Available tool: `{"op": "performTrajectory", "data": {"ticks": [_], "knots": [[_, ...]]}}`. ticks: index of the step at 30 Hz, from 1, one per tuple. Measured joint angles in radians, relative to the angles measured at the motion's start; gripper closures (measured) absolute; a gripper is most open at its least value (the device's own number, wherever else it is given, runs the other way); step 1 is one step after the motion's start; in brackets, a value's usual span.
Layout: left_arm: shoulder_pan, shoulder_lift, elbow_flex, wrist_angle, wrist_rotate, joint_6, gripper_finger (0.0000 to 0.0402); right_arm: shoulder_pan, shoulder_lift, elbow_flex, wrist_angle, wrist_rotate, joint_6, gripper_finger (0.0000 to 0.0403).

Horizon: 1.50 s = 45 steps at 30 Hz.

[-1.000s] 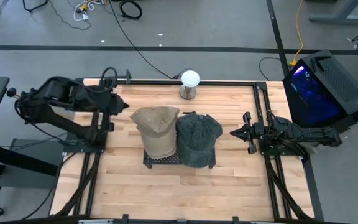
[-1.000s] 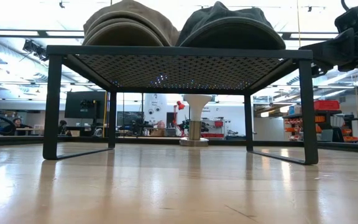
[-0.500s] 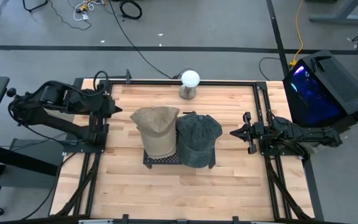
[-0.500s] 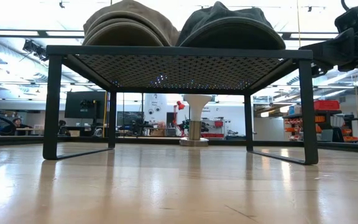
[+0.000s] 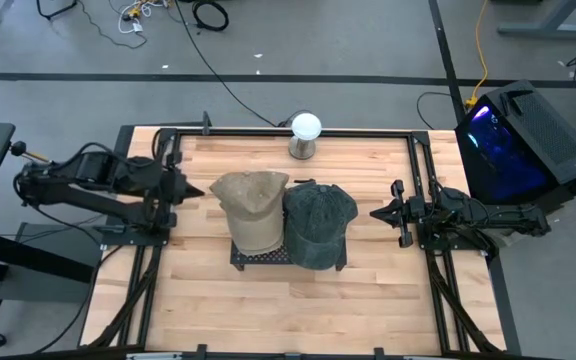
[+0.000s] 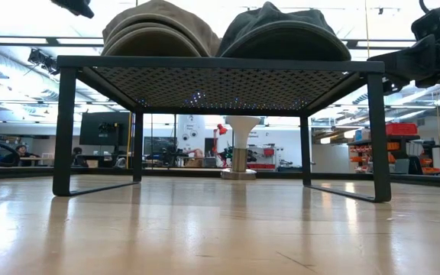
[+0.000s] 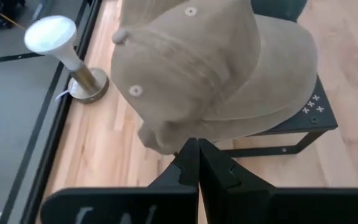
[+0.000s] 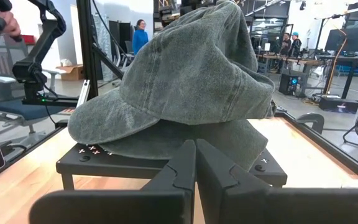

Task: Pick & Place hat
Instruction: Return to Home Position

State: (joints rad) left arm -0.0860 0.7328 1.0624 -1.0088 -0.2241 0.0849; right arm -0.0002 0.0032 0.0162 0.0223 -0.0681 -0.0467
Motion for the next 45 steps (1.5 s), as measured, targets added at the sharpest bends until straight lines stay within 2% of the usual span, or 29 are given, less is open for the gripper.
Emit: {"op": "performTrajectory", "data": {"ticks": [7,14,26,33,45], "knots": [[0.0,-0.126,-0.159,0.11,0.023,-0.047,0.0401,0.0,0.0,0.0,0.0,0.0,0.0,0.0388],[0.0,-0.251,-0.367,0.297,0.067,-0.05,0.0401,0.0,0.0,0.0,0.0,0.0,0.0,0.0388],[0.0,-0.329,-0.629,0.554,0.091,-0.04,0.0401,0.0,0.0,0.0,0.0,0.0,0.0,0.0388],[0.0,-0.346,-0.685,0.59,0.091,0.004,0.0401,0.0,0.0,0.0,0.0,0.0,0.0,0.0388],[0.0,-0.481,-0.696,0.594,0.09,-0.026,0.0401,0.0,0.0,0.0,0.0,0.0,0.0,0.0388]]}}
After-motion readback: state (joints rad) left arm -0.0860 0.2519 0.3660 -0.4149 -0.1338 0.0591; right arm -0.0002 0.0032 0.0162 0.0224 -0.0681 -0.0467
